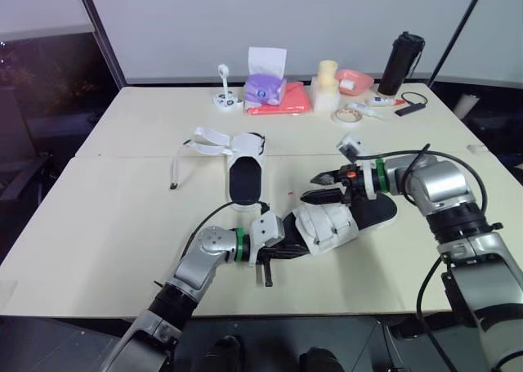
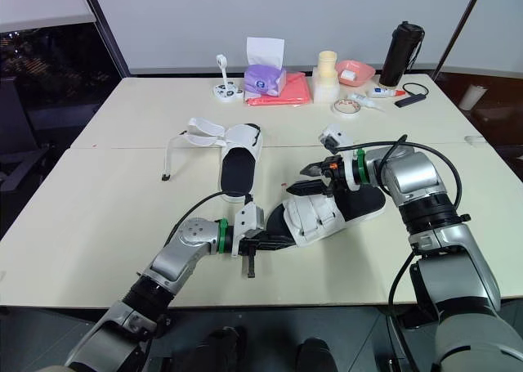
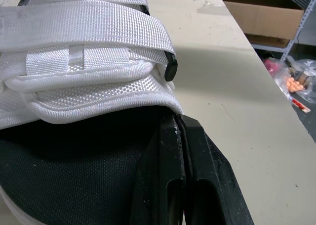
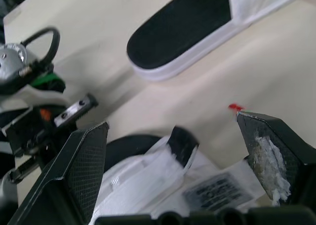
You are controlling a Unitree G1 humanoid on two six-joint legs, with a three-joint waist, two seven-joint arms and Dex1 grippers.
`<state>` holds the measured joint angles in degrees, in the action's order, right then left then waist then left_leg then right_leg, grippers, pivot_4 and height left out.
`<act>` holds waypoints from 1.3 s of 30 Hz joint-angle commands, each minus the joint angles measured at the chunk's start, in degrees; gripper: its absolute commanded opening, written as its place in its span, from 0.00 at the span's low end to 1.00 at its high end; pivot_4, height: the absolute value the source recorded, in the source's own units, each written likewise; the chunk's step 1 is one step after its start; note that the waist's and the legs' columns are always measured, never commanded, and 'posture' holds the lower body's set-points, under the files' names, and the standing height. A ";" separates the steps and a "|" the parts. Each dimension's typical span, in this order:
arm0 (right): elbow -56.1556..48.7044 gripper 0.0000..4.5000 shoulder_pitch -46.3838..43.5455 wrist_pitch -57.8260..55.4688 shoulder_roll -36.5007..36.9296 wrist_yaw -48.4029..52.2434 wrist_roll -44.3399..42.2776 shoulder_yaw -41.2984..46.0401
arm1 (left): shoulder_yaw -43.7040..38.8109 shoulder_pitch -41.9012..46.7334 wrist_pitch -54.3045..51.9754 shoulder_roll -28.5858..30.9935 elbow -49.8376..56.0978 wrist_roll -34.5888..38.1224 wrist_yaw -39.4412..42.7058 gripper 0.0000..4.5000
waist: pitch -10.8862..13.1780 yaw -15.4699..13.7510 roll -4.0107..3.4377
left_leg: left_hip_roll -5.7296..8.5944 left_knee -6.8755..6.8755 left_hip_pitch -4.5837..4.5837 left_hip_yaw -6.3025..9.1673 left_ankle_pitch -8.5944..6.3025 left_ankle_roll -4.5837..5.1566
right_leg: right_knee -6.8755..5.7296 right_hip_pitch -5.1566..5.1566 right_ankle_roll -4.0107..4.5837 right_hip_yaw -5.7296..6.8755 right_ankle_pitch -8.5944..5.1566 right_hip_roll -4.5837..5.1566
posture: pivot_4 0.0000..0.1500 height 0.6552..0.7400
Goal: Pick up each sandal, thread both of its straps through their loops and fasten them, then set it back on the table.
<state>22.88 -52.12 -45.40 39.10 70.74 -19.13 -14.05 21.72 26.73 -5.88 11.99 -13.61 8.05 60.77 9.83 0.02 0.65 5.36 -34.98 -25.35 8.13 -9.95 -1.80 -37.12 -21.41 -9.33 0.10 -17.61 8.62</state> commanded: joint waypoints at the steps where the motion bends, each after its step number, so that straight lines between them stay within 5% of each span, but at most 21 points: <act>1: -0.60 0.99 -0.14 0.90 -0.55 1.73 1.14 -0.93 | 1.24 -0.95 -0.83 0.34 -1.39 -1.39 -0.28 0.00 | 0.00 0.08 0.00 | 0.00 0.00 0.00 0.00 0.00 0.00 | 0.00 0.00 0.00 0.00 0.00 0.00 | 1.00 1.00; 3: -0.71 0.99 -0.37 0.35 -0.82 2.48 1.16 -1.18 | 1.25 -0.94 -0.77 0.33 -1.41 -1.41 -0.31 0.00 | 0.00 0.19 0.00 | 0.00 0.00 0.00 0.01 0.00 0.00 | 0.00 0.01 0.00 0.00 0.00 0.00 | 1.00 1.00; 12: -3.09 0.01 -1.61 -0.33 -1.33 5.37 1.77 -2.34 | 1.20 -0.79 -0.59 0.33 -1.58 -1.42 -0.39 0.00 | 0.00 0.51 -0.01 | 0.01 -0.01 0.00 0.01 0.00 0.00 | 0.00 0.02 0.00 0.00 0.00 0.00 | 1.00 1.00; 27: -29.03 0.01 2.49 -8.07 5.29 9.00 -9.16 4.02 | 1.05 -0.75 -0.49 0.83 -1.77 -1.34 0.11 0.00 | 0.00 0.56 -0.01 | -0.02 -0.01 -0.02 0.01 0.00 0.00 | 0.01 0.00 -0.01 0.00 0.00 0.02 | 1.00 1.00; 39: -19.86 0.01 -0.19 0.22 1.51 6.89 -3.82 -0.31 | 2.17 -0.76 0.51 1.62 -1.87 -2.27 1.03 0.00 | 0.00 0.75 -0.01 | -0.02 0.00 -0.01 0.00 0.00 0.00 | -0.02 -0.02 -0.01 0.00 0.00 0.00 | 1.00 1.00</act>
<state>2.72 -49.70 -47.67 41.12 77.56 -23.37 -15.08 21.74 27.09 -4.54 13.05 -14.04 7.90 61.56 9.82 0.77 0.64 5.34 -34.98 -25.36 8.13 -9.95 -1.80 -37.15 -21.43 -9.34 0.10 -17.61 8.63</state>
